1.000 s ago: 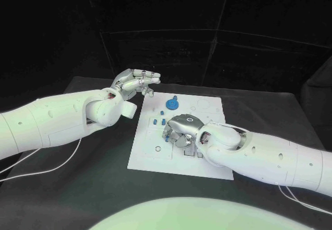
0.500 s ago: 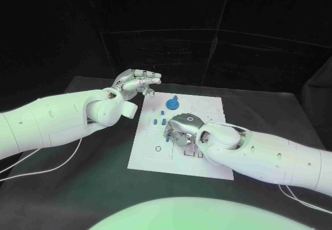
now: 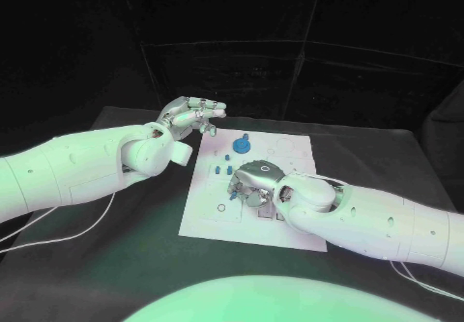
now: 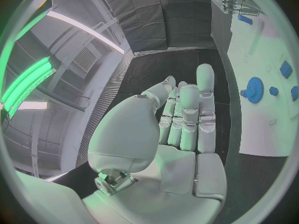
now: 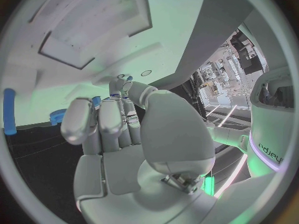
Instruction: Assemble the parts on the task board
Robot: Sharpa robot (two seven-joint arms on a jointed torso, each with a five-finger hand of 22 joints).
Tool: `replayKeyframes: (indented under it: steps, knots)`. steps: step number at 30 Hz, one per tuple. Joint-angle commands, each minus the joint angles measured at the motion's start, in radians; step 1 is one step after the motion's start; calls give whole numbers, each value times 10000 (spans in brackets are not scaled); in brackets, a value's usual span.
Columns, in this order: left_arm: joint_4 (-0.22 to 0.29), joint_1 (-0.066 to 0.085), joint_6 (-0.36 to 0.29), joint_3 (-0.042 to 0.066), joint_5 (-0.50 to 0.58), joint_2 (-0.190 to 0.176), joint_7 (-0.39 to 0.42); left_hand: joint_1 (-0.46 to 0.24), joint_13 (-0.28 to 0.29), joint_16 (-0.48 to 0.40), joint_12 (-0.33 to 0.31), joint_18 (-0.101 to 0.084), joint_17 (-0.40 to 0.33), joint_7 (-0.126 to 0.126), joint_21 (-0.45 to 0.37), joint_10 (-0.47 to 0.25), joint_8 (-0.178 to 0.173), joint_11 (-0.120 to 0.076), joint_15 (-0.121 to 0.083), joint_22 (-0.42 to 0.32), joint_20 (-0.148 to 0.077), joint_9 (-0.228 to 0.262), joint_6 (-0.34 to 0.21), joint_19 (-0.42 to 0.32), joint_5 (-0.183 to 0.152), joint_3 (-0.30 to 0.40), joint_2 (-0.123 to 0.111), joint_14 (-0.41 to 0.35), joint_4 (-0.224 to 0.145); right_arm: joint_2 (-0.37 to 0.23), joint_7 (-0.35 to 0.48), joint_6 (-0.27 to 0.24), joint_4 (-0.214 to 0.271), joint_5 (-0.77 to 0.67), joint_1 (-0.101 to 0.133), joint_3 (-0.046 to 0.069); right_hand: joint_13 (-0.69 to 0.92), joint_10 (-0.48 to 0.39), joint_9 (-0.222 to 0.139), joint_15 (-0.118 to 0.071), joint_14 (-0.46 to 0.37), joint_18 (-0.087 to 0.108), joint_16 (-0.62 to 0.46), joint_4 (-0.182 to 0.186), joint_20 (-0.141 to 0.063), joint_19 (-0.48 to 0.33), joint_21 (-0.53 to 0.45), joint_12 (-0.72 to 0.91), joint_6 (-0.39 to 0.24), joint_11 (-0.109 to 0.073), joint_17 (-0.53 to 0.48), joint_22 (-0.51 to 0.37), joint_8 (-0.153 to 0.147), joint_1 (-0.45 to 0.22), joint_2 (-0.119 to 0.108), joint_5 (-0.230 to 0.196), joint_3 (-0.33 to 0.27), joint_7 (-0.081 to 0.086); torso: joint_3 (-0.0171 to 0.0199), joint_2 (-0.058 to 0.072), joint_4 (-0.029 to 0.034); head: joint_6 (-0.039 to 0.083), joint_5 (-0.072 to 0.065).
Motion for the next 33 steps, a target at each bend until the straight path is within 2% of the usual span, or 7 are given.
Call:
replayKeyframes:
  steps: [1, 10, 26, 33]
  knots:
    - [-26, 18, 144, 6, 33, 6, 12, 57, -4, -51, 67, 123, -9, -5, -50, -35, 66, 6, -22, -17, -28, 10, -27, -5, 27, -27, -43, -63, -32, -18, 62, -66, 56, -117, 10, 3, -11, -1, 5, 22, 220, -145, 49, -8, 58, -46, 57, -24, 29, 56, -7, 15, -45, 38, -20, -17, -52, 35, -4, -5, -11, -2, 9]
    - [-65, 17, 166, 4, 33, 8, -8, 67, -5, -73, 78, 122, -58, -6, -55, -46, 79, 5, -21, -21, -28, 11, -32, -9, 28, -23, -30, -85, -38, -86, -139, -35, 117, -304, 4, 3, 7, 37, 18, 17, 218, -143, 76, 25, 58, -58, 71, -15, 88, 38, -9, 25, -23, -44, -38, -42, -147, 17, 1, -5, -3, 5, -8]
    - [-56, 16, 254, -6, 33, -6, -105, 71, -6, -84, 81, 122, -83, -5, -57, -53, 82, 6, -21, -23, -28, 11, -39, -11, 28, -24, -29, -96, -43, -262, -187, -484, 268, -315, 0, 3, 28, 64, 29, 0, 210, -141, 105, 116, 50, -76, 86, -22, 140, 8, -37, 32, -15, -192, -51, -55, -374, -11, 3, -4, 3, 23, -7]
    - [33, 15, 287, -132, 33, -82, -154, 74, -8, -95, 86, 122, -106, 0, -62, -69, 85, 10, -19, -27, -28, 8, -56, -16, 27, -30, -37, -110, -51, -424, -229, -747, 416, -110, -1, 4, 38, 56, 26, -9, 199, -138, 115, 213, 44, -92, 86, -47, 132, -7, -89, 22, -37, -324, -76, -29, -631, -25, 3, -10, -11, 27, -16]
